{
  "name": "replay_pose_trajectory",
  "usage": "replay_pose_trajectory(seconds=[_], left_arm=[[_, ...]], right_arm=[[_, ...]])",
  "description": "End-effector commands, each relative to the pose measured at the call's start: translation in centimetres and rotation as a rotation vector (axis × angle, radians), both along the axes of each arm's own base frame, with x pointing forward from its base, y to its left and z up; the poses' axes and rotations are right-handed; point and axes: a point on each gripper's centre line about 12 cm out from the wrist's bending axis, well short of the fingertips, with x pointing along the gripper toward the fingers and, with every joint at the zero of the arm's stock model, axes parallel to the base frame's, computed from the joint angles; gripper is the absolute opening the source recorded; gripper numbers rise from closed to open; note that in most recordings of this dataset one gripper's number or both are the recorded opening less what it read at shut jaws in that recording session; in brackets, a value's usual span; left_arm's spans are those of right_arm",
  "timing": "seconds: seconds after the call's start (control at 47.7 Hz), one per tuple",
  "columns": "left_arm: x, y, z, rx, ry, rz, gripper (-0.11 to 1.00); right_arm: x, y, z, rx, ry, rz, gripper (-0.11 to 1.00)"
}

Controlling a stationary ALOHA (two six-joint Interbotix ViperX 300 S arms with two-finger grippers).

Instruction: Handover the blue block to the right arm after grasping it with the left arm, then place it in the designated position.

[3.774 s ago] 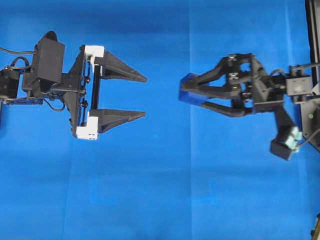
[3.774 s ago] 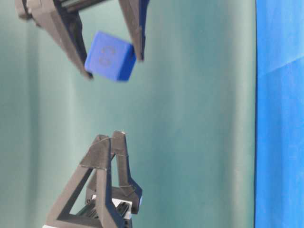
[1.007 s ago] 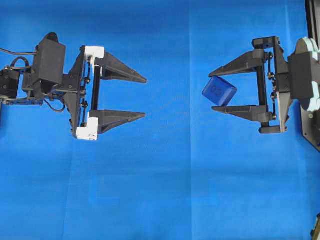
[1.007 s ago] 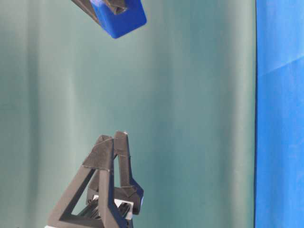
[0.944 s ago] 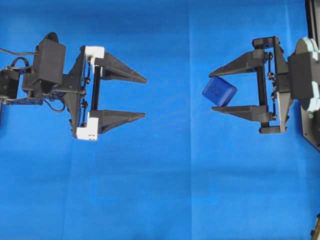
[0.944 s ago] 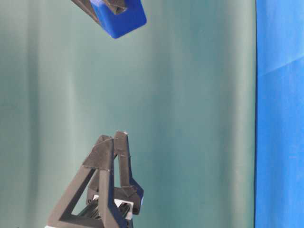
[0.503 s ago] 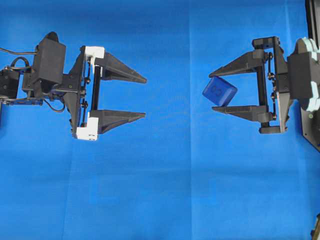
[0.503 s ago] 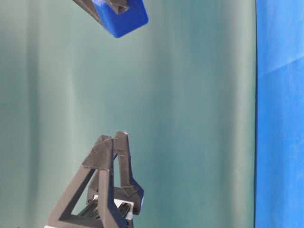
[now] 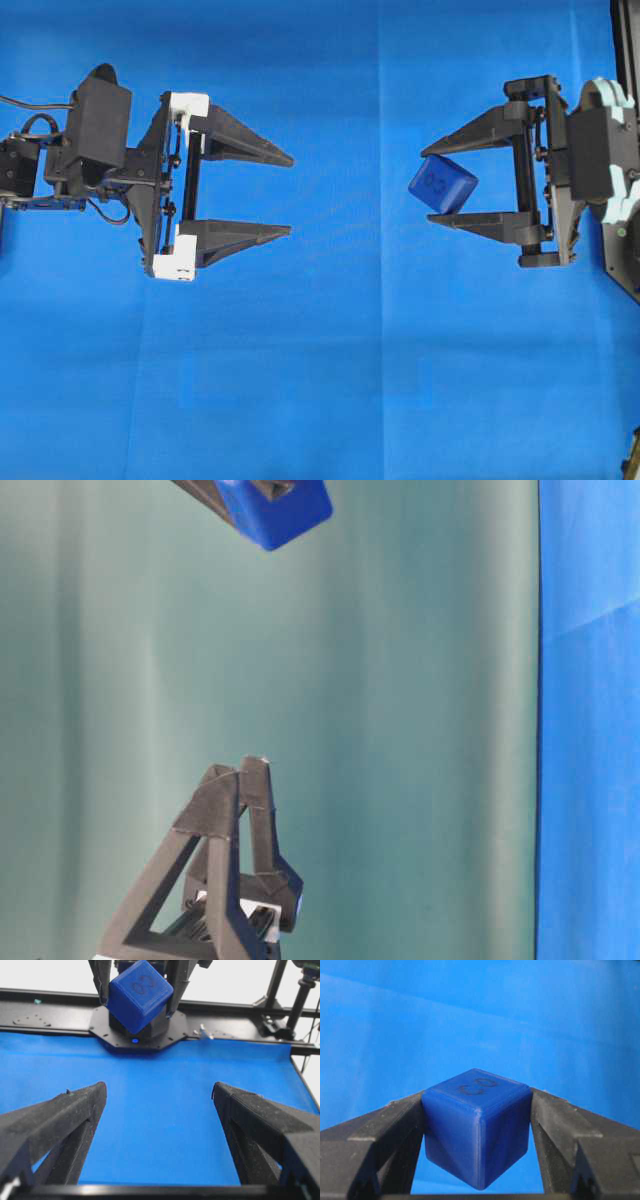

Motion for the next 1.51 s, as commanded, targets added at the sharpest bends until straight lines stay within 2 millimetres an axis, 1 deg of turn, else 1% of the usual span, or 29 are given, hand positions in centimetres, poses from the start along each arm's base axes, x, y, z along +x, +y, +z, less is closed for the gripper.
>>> replay_pose_trajectory(seconds=[0.0, 0.189, 0.315, 0.818, 0.986, 1.111, 1.237, 1.363, 1.489], left_arm=[[0.2, -0.1, 1.2, -0.001, -0.034, -0.004, 0.91], [0.2, -0.1, 1.2, -0.001, -0.029, -0.004, 0.91], [0.2, -0.1, 1.2, 0.000, -0.031, -0.005, 0.91], [0.2, -0.1, 1.3, -0.003, -0.035, -0.004, 0.91], [0.2, -0.1, 1.3, -0.003, -0.032, -0.004, 0.91], [0.2, -0.1, 1.3, -0.002, -0.032, -0.005, 0.91], [0.2, -0.2, 1.2, -0.003, -0.028, -0.005, 0.91], [0.2, -0.1, 1.1, -0.002, -0.018, -0.004, 0.91], [0.2, -0.1, 1.1, -0.001, -0.014, -0.004, 0.91]], right_arm=[[0.2, 0.0, 1.2, 0.010, -0.018, -0.004, 0.47], [-0.1, -0.1, 0.4, 0.028, 0.048, -0.023, 0.47], [-0.2, -0.1, 0.2, 0.030, 0.069, -0.025, 0.47], [-0.3, -0.1, 0.0, 0.029, 0.086, -0.027, 0.47], [0.2, -0.1, -0.5, 0.030, 0.103, -0.027, 0.47], [1.0, -0.1, -1.2, 0.029, 0.114, -0.026, 0.47], [2.4, 0.0, -2.2, 0.032, 0.107, -0.020, 0.47], [3.9, -0.2, -3.5, 0.038, 0.124, -0.026, 0.47], [5.8, -0.4, -4.9, 0.052, 0.146, -0.034, 0.47]])
